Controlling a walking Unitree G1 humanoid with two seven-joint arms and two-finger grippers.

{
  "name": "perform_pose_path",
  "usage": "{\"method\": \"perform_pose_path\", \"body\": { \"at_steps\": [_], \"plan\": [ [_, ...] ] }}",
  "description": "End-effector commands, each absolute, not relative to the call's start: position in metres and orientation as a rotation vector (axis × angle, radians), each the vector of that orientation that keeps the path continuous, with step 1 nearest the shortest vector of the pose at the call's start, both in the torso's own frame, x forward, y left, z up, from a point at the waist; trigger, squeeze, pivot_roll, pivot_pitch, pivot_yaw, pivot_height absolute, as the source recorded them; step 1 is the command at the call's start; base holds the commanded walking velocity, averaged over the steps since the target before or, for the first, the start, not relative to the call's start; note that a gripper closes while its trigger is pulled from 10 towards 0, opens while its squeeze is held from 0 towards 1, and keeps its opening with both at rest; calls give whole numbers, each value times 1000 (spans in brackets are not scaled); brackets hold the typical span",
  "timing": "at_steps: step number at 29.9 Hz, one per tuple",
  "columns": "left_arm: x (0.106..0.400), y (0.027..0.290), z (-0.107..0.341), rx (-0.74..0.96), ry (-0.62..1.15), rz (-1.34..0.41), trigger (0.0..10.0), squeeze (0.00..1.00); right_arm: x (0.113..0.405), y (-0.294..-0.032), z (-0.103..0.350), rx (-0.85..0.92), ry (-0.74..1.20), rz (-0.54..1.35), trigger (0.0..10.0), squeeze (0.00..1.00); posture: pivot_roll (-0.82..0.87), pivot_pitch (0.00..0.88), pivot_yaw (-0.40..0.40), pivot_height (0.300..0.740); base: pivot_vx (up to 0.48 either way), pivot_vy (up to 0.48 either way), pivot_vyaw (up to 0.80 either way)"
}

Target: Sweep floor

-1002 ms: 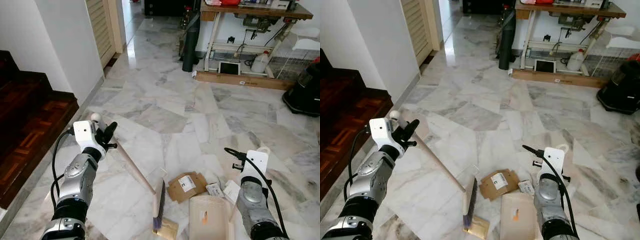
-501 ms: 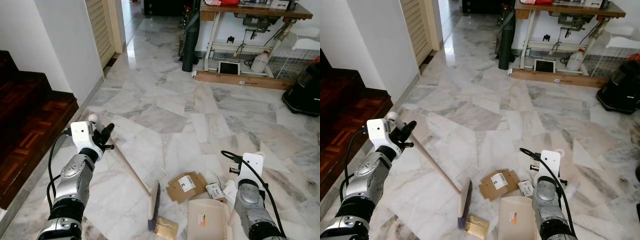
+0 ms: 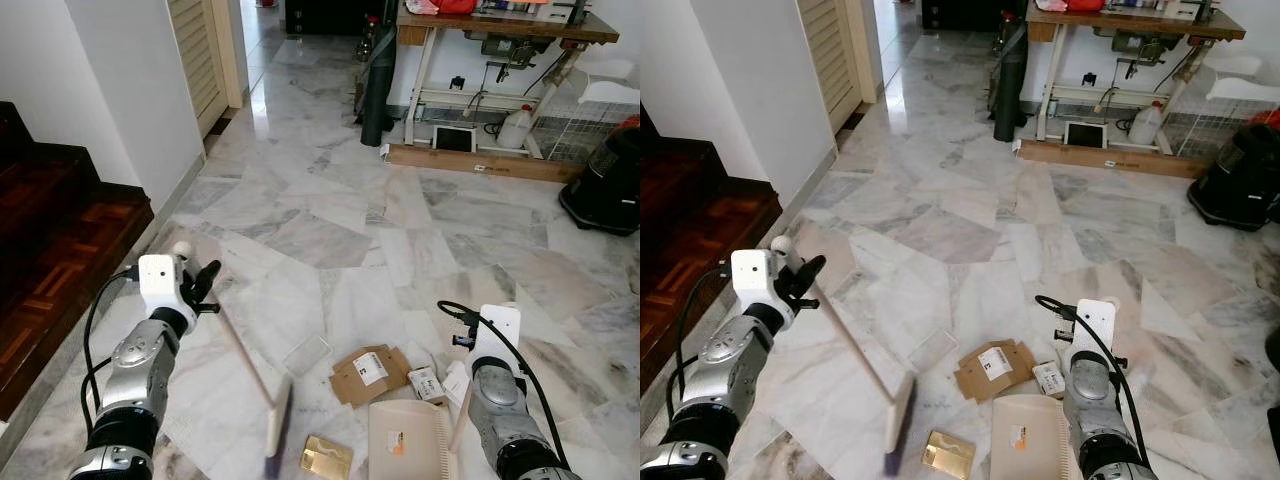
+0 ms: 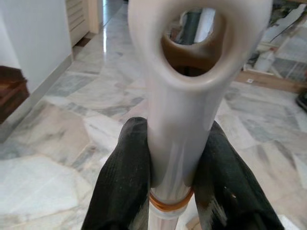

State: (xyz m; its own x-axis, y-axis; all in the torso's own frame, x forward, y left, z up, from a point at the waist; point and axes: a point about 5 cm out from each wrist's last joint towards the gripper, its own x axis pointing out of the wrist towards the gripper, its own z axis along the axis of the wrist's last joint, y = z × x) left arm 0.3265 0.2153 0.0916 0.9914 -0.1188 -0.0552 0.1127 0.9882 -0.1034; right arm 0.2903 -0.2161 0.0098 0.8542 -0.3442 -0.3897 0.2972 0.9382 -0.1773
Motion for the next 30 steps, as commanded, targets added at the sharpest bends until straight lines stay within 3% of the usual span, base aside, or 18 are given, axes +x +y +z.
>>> {"method": "perform_pose_path", "body": {
  "at_steps": [1, 10, 30],
  "plan": [
    [328, 213, 96, -88, 33, -129, 10000, 0, 271, -205, -17, -87, 594, -286, 10000, 0, -30, 0, -16, 740, 0, 0, 0],
    [329, 208, 91, -42, 48, -139, 10000, 0, 261, -197, -32, -103, 724, -171, 10000, 0, -28, 0, -16, 740, 0, 0, 0],
    [318, 201, 62, 82, 158, -131, 10000, 0, 260, -201, -31, -68, 695, -219, 10000, 0, -25, 0, -12, 740, 0, 0, 0]
  ]
}}
